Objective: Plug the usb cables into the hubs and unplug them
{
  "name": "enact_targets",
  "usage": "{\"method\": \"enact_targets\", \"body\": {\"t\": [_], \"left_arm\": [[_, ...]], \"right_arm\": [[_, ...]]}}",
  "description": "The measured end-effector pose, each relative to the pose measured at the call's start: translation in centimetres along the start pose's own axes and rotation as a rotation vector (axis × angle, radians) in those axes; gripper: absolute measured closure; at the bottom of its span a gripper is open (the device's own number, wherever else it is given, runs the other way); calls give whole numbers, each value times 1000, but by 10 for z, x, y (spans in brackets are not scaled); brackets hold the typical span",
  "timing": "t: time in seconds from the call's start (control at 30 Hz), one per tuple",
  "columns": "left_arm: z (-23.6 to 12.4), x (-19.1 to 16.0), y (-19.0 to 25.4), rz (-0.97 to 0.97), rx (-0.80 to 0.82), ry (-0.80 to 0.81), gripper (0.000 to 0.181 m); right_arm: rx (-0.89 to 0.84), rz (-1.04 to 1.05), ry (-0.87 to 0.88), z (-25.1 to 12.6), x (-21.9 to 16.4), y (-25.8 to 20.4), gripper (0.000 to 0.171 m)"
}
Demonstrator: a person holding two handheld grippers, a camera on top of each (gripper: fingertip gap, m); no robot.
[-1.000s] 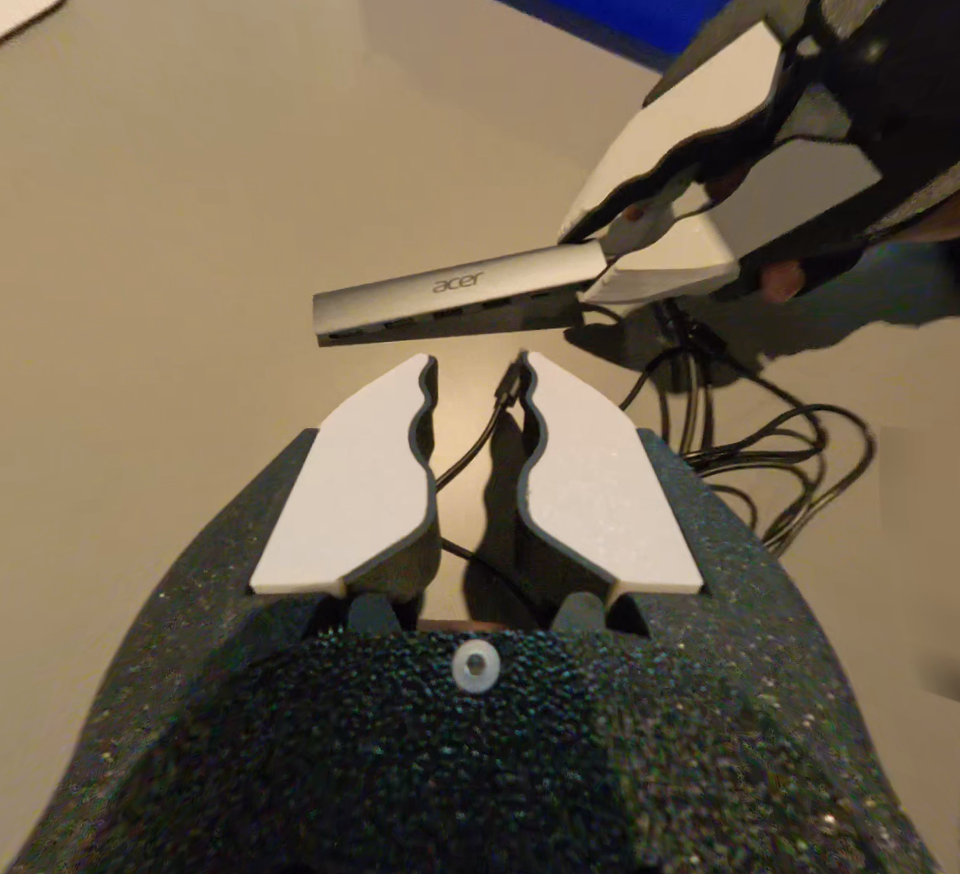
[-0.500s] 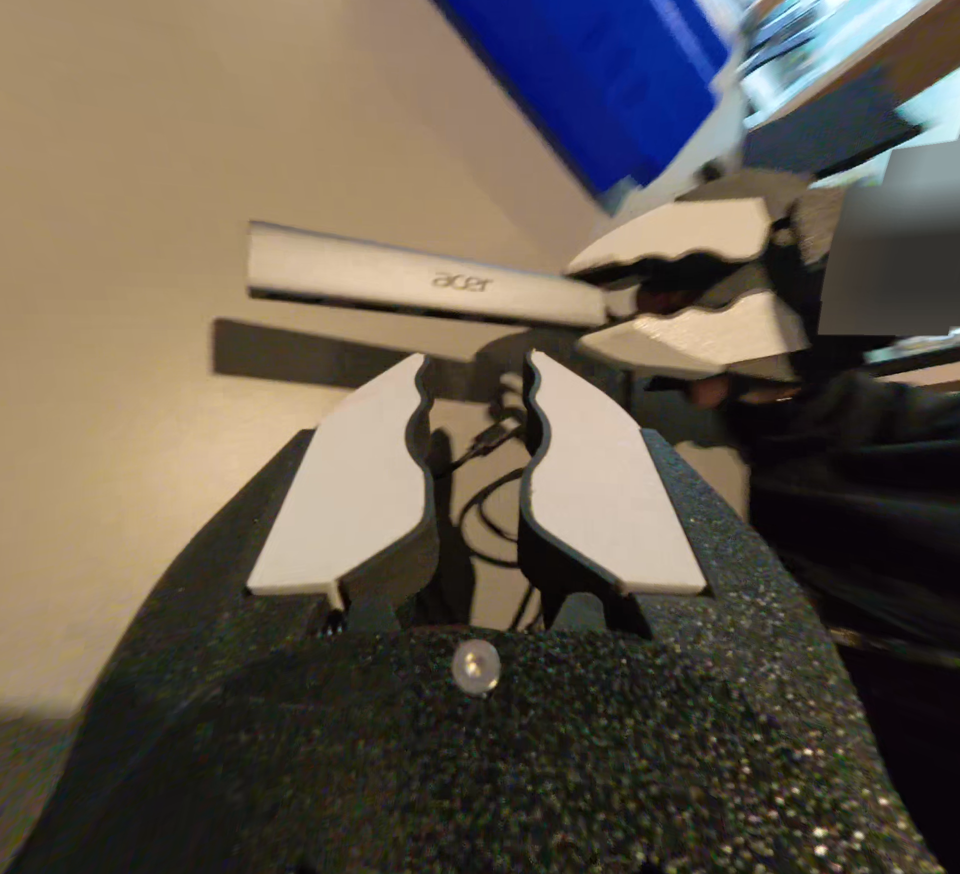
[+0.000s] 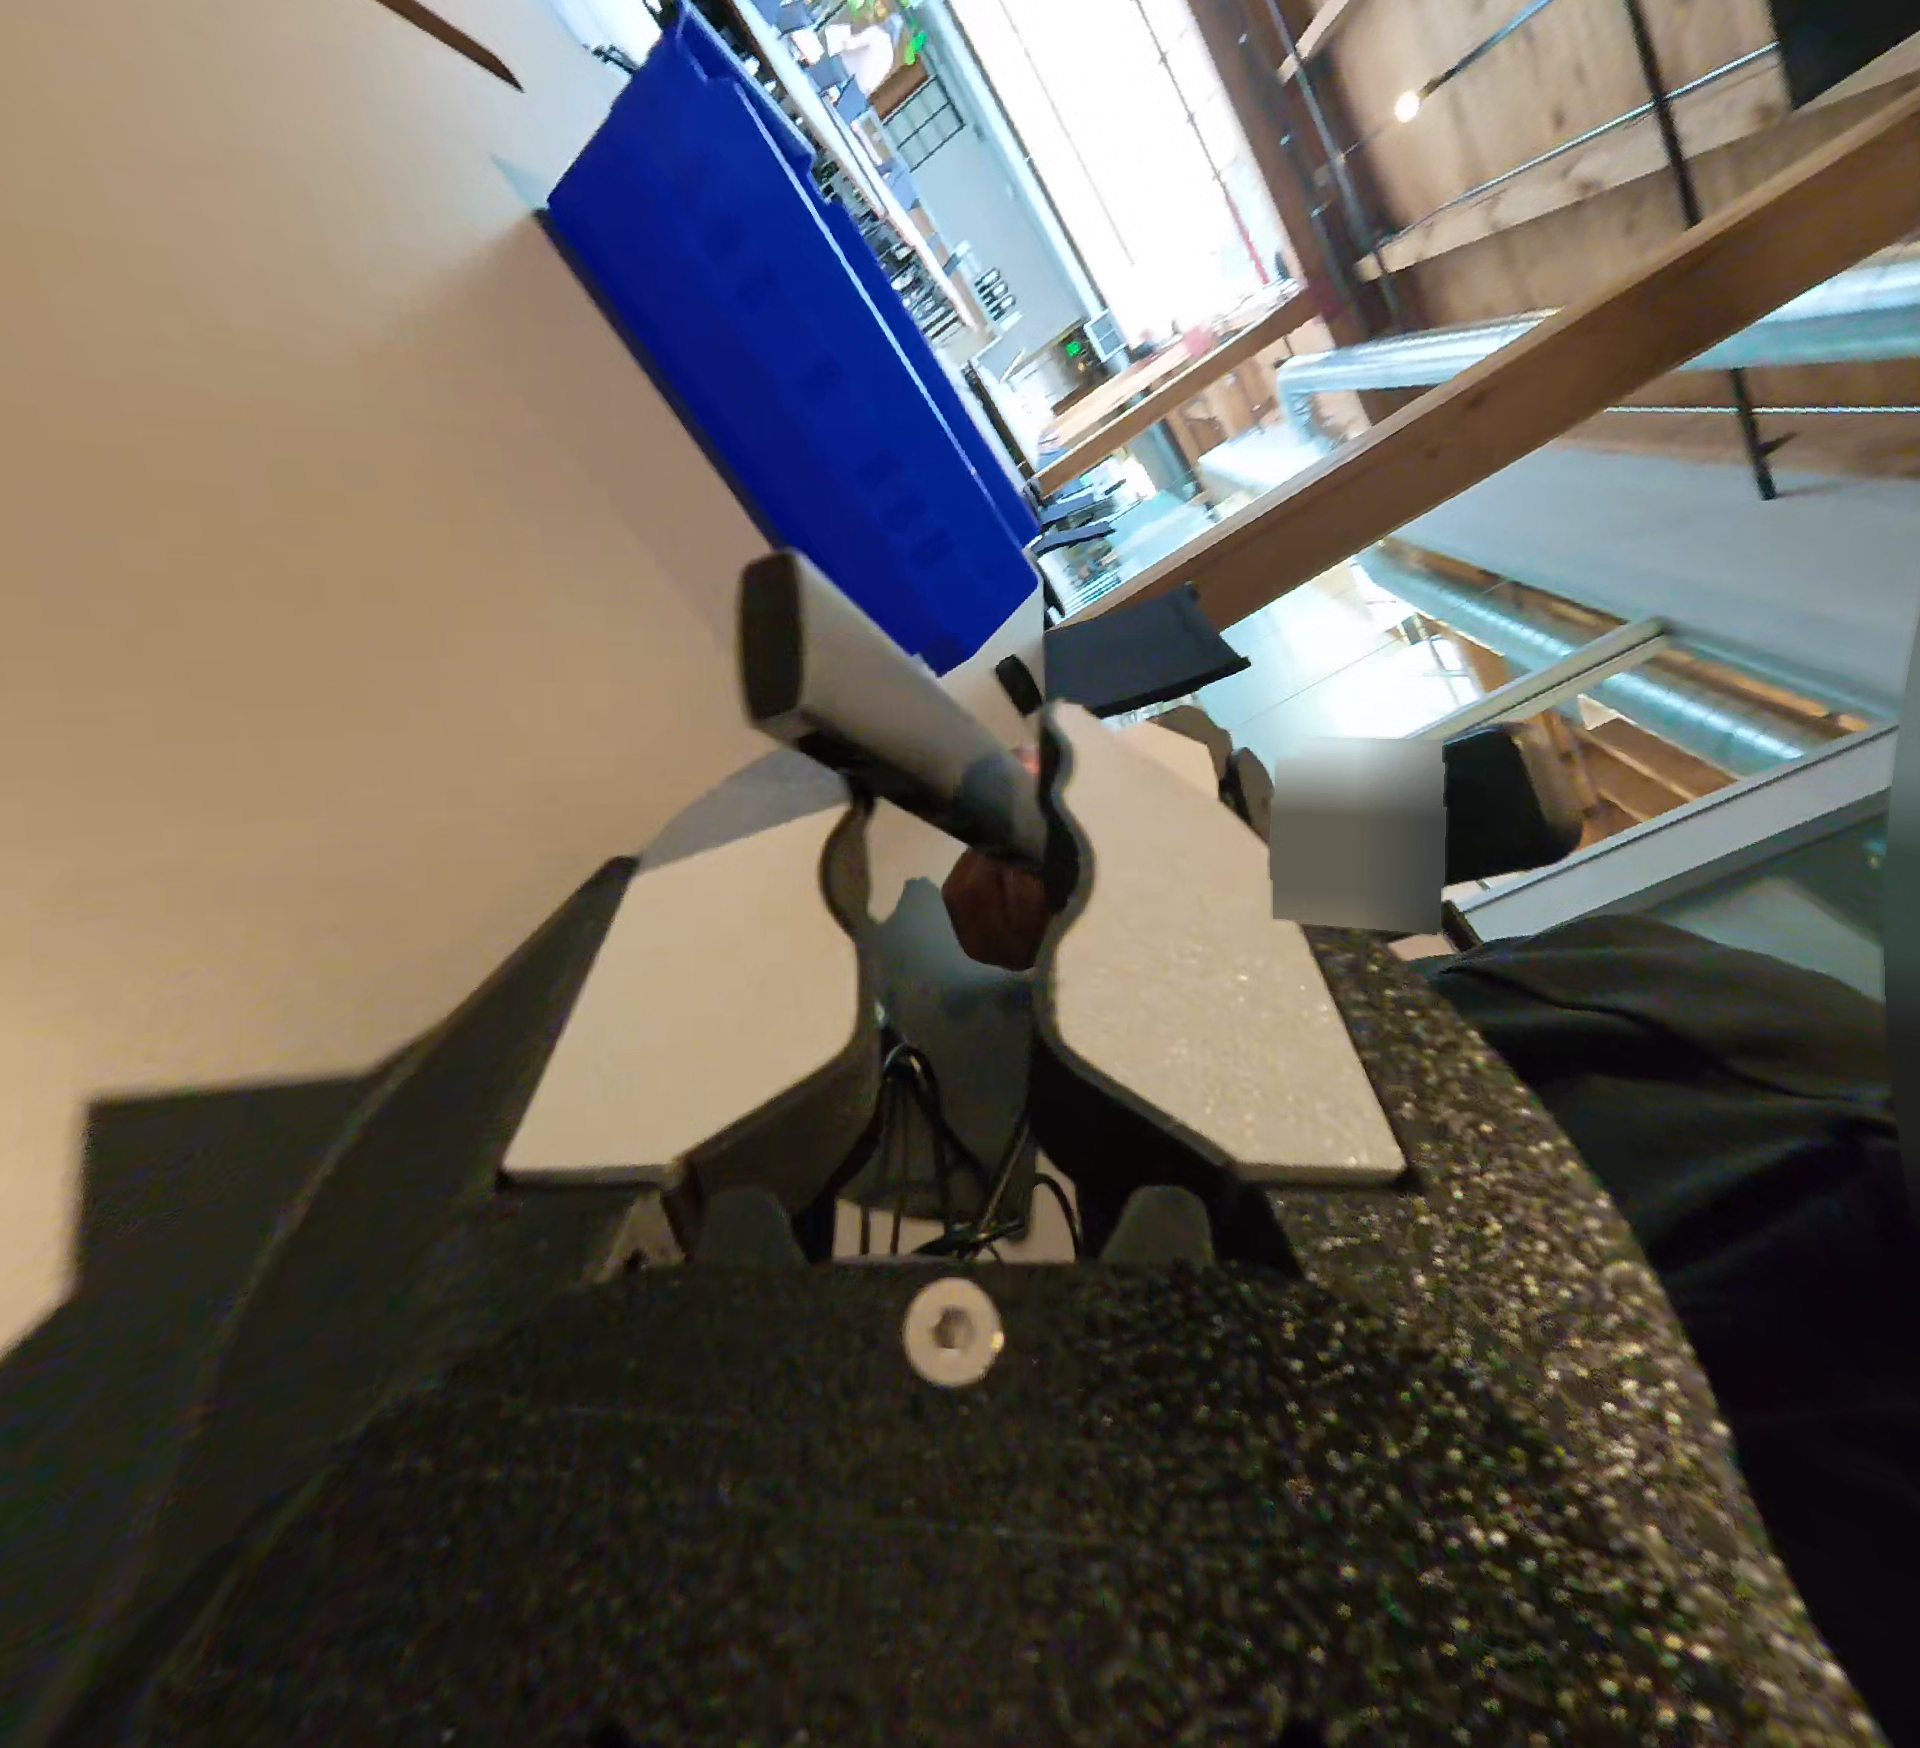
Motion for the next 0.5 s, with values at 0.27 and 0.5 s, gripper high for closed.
{"method": "enact_targets", "body": {"t": [0.27, 0.5], "left_arm": [[3, 6, 19, 207, -64, 19, 171], [10, -2, 27, 226, -129, -43, 171]], "right_arm": [[148, 263, -68, -1, -3, 6, 157], [487, 602, -214, -5, 4, 19, 141]]}}
Point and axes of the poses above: each gripper's, where its closed fingertips meet, z out along the fingers, x out of its top, y = z × x across the jaws, the point moved 5 cm from there along -z, back along the fingers, and after that the axes turned 15 degrees about z, right-handed, at the moved point
